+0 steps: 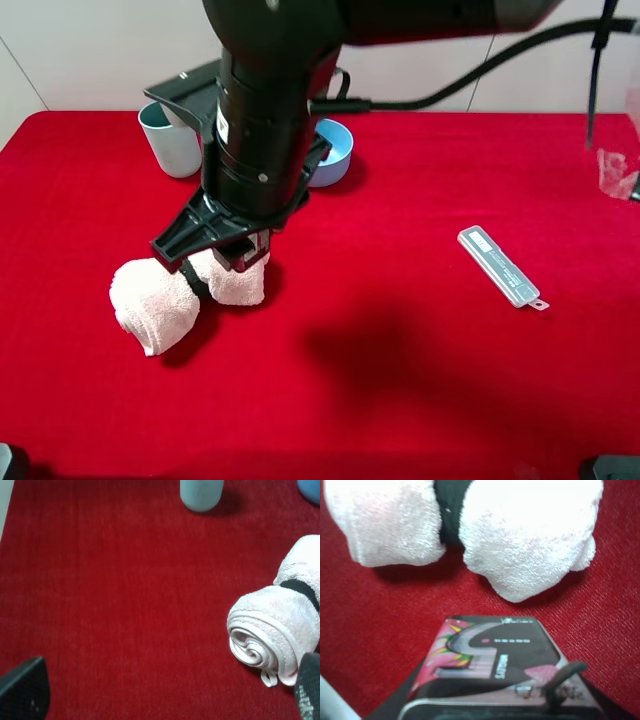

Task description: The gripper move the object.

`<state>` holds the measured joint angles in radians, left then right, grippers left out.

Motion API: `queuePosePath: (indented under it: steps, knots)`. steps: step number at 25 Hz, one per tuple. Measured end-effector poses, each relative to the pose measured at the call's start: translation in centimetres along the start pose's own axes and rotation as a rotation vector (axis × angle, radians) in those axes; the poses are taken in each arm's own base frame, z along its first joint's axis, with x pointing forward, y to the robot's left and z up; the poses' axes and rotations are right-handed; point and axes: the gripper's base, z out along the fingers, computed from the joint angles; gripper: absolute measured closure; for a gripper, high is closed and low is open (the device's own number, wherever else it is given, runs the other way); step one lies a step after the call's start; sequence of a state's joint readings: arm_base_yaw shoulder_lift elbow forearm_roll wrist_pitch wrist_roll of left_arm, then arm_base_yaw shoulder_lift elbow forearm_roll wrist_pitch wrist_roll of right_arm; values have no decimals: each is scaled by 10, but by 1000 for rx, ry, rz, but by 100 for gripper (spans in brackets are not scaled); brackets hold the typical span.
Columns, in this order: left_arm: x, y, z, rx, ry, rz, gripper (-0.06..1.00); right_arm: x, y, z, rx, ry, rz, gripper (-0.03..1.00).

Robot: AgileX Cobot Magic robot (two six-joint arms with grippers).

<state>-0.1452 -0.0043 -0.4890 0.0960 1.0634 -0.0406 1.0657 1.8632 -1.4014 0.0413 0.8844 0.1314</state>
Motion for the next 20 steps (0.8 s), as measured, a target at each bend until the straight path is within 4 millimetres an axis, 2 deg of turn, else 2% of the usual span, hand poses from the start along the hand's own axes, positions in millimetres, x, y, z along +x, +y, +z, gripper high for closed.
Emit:
queuePosePath:
  steps: [15,20]
  knots:
    - [0,0,0,0,0,0,-2,40,-10,52,28,37,2,63]
    - [0,0,0,0,0,0,-2,44,-12,73,44,73,-10,63]
